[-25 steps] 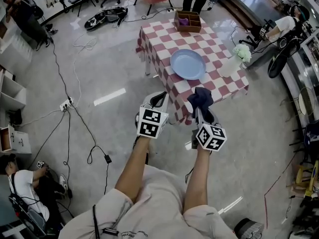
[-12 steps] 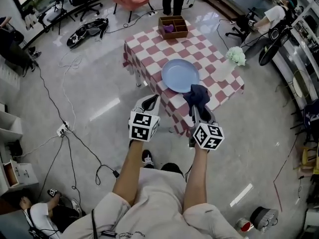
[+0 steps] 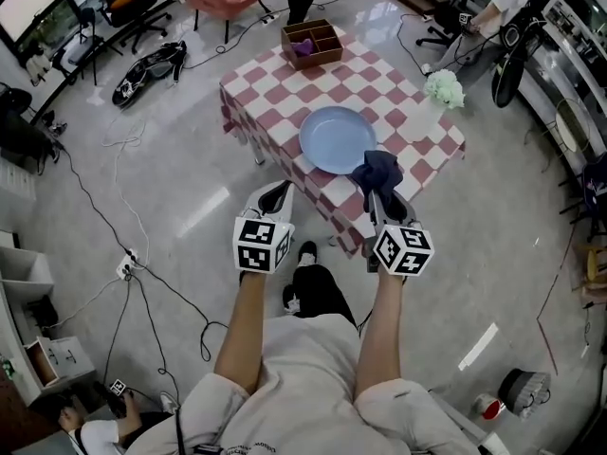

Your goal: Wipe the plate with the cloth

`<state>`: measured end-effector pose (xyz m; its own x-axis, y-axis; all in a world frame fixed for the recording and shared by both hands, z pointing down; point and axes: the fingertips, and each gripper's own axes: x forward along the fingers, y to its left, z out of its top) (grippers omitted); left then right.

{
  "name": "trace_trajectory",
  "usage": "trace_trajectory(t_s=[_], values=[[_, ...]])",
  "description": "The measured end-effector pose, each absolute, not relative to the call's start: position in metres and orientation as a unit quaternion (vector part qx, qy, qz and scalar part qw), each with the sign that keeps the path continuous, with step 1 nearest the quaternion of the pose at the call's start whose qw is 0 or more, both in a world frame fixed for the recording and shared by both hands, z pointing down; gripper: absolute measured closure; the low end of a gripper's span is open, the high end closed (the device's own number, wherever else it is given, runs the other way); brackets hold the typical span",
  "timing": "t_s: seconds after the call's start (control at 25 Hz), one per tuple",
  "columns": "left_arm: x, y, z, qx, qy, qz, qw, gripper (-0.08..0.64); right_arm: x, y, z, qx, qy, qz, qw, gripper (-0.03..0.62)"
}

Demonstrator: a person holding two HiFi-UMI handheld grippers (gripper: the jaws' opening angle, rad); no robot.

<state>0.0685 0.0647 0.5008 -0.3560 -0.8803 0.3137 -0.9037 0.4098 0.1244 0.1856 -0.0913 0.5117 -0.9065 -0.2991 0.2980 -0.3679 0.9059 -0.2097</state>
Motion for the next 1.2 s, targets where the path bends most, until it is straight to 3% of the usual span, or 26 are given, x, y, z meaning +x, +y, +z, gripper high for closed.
trace_trajectory(t_s=[0.48,1.2], values=[[-0.012,-0.001,0.499,0.572,-0.802,0.056,0.165,0.549,0.105,-0.146,0.518,0.187,-0.963,0.132,0.144,0.499],[-0.122,-0.082,0.492,0.615,-0.759,0.128,0.171,0.548,-0.021,-0.237,0.507,0.210,-0.958,0.169,0.099,0.497]])
